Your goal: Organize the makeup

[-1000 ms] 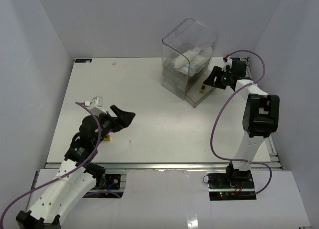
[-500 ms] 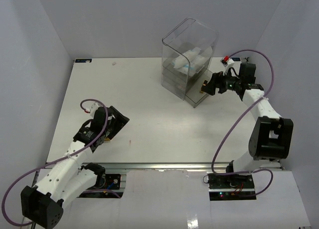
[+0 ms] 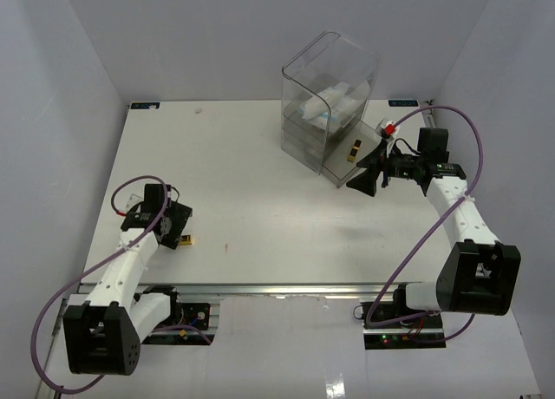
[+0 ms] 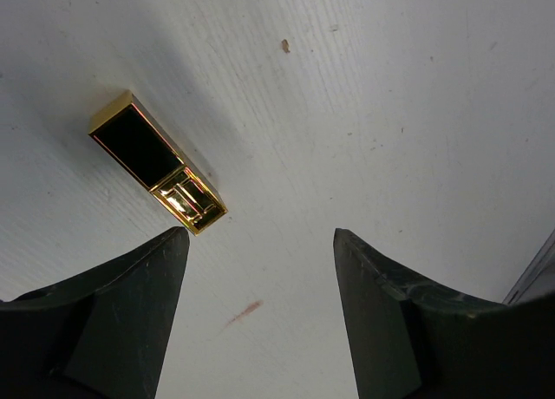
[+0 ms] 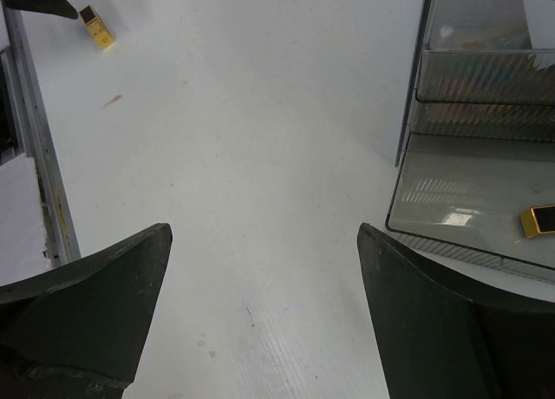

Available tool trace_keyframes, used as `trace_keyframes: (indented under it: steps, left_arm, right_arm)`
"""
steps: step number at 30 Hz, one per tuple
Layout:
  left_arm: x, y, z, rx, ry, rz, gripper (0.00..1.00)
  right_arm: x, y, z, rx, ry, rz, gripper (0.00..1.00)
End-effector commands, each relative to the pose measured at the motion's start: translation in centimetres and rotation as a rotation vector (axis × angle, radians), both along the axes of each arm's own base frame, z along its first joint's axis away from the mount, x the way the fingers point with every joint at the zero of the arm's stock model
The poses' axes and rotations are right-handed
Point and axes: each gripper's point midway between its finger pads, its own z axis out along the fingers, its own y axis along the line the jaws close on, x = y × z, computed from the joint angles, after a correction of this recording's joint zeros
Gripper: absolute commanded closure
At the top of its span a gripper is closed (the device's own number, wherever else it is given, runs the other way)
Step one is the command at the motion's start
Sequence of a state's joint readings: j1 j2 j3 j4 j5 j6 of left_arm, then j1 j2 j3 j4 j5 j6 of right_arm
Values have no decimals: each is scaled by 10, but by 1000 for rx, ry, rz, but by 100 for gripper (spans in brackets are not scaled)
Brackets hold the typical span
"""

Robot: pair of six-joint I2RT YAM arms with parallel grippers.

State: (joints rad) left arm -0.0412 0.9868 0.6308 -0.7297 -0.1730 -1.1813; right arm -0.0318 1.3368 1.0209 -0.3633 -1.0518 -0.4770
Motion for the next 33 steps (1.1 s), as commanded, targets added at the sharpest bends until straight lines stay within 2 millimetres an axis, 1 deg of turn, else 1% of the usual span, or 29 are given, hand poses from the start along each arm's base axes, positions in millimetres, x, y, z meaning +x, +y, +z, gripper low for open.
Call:
trace_keyframes:
  steps: [1,3,7,10,13,15,16,20,25,29,33]
  left_arm:
    - [5,4,-5,-28,32,67,22]
    - [4,5,-9,-32,49,75,22]
    - [-1,7,-12,-25,61,80,23]
    - [-4,10,-14,6,71,47,23]
    - [-6,12,-19,31,102,20,26]
    - [-8,12,-25,37,132,9,26]
    - [-8,12,-27,37,143,5,27]
    - [-8,12,-28,37,149,1,27]
    - [-8,20,-26,77,152,16,27]
    - [-7,35,-31,84,178,62,28]
    - [-2,41,-34,67,182,80,29]
  right_arm:
    - [-9,0,5,19,-23,32,4]
    - [-10,-2,8,24,-29,30,3]
    - [-12,-3,9,32,-33,30,2]
    - [-12,-5,7,34,-28,27,2]
    - [-12,-5,6,39,-20,29,1]
    - [-12,-6,7,45,-19,28,8]
    - [-12,-7,7,46,-20,27,10]
    - [-13,-8,9,49,-26,25,10]
    - [-13,-9,8,56,-17,23,10]
    - [-14,-10,9,60,-18,24,10]
    - [-14,-11,9,66,-16,23,10]
